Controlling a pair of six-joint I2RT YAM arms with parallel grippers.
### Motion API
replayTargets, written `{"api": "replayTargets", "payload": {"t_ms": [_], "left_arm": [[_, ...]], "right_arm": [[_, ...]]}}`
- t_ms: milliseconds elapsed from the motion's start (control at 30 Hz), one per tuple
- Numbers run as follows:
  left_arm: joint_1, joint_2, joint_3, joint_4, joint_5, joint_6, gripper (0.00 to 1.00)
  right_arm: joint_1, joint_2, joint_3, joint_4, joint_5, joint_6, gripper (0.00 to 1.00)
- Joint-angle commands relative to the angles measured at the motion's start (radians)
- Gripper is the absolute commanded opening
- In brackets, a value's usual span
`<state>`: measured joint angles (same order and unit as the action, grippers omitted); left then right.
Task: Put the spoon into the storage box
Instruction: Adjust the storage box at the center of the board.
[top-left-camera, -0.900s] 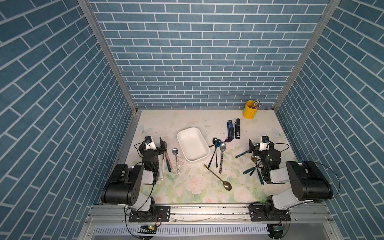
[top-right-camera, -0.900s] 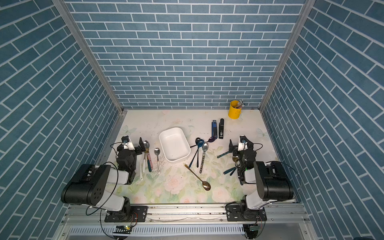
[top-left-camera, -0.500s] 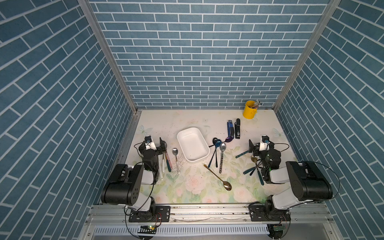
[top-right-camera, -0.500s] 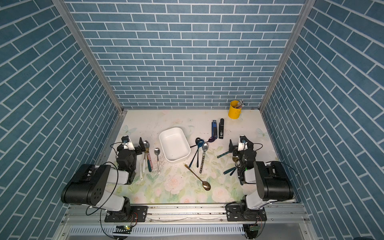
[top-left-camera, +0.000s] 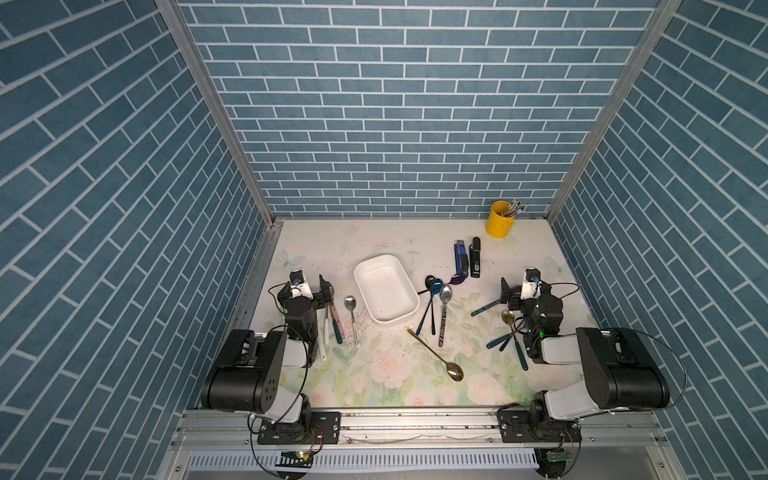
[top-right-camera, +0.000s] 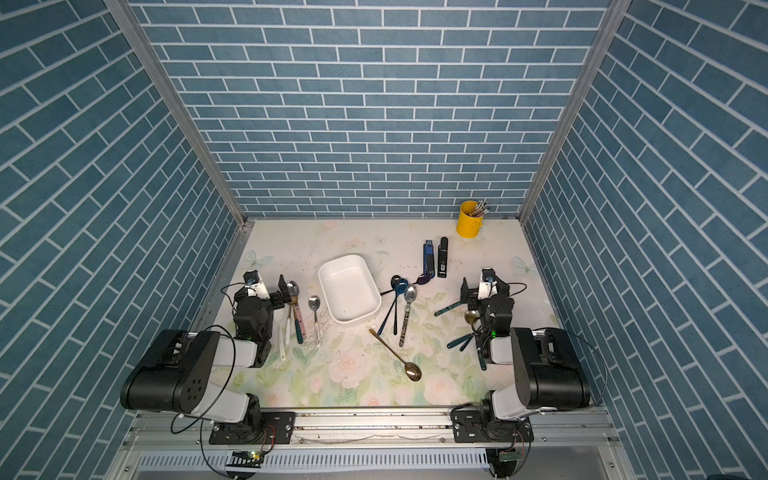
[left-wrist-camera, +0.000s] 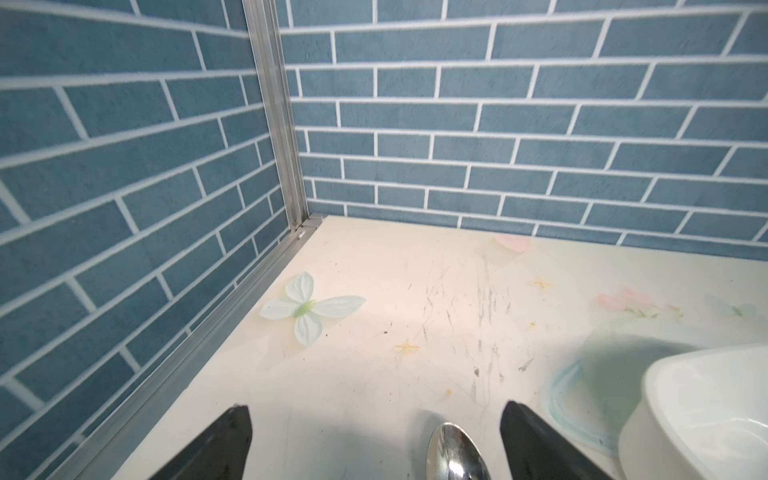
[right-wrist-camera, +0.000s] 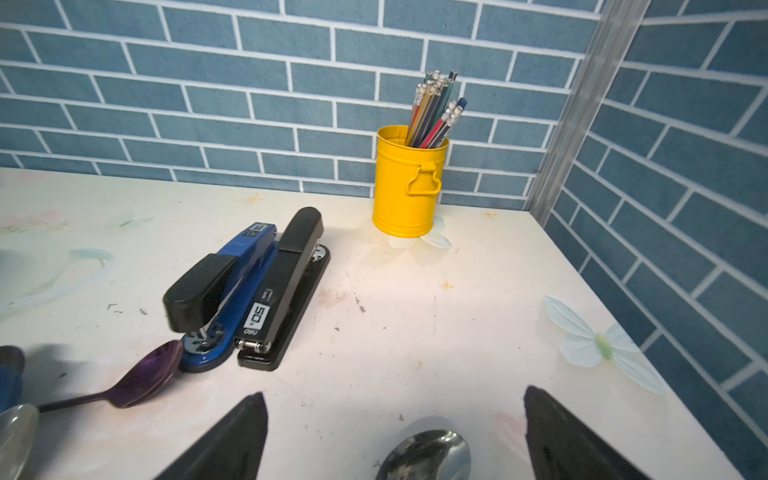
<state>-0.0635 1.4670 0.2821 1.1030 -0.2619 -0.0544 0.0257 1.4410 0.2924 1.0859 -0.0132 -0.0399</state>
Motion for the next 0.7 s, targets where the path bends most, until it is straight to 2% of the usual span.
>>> {"api": "replayTargets", "payload": {"t_ms": [0,100,200,333,467,567,667], "left_arm": [[0.007,-0.064,0.173,-0.314,-0.048,-0.018,1.0],[0.005,-0.095,0.362,-0.656,-0.012,-0.071,1.0],[0.0,-0.087,0.554,-1.009,0.09,-0.158,1.0],[-0.052,-0.05,0.717,-1.306,0.159,-0.283,1.0],[-0.127,0.006,0.783,-1.462,0.237,-0.399,0.99],[-0.195,0.05,0.796,-1.526,0.267,-0.447,0.94],[-0.249,0.076,0.786,-1.545,0.27,-0.47,0.92]], "right_arm": [[0.0,-0.098,0.118,-0.275,0.063,0.029,0.91],[0.01,-0.149,0.278,-0.601,0.088,0.043,0.86],[0.033,-0.179,0.405,-0.841,0.101,0.054,0.84],[0.085,-0.174,0.554,-1.108,0.094,0.083,0.83],[0.19,-0.101,0.707,-1.315,0.111,0.136,0.82],[0.243,-0.038,0.793,-1.419,0.124,0.232,0.8],[0.266,-0.013,0.811,-1.449,0.06,0.35,0.76]]}}
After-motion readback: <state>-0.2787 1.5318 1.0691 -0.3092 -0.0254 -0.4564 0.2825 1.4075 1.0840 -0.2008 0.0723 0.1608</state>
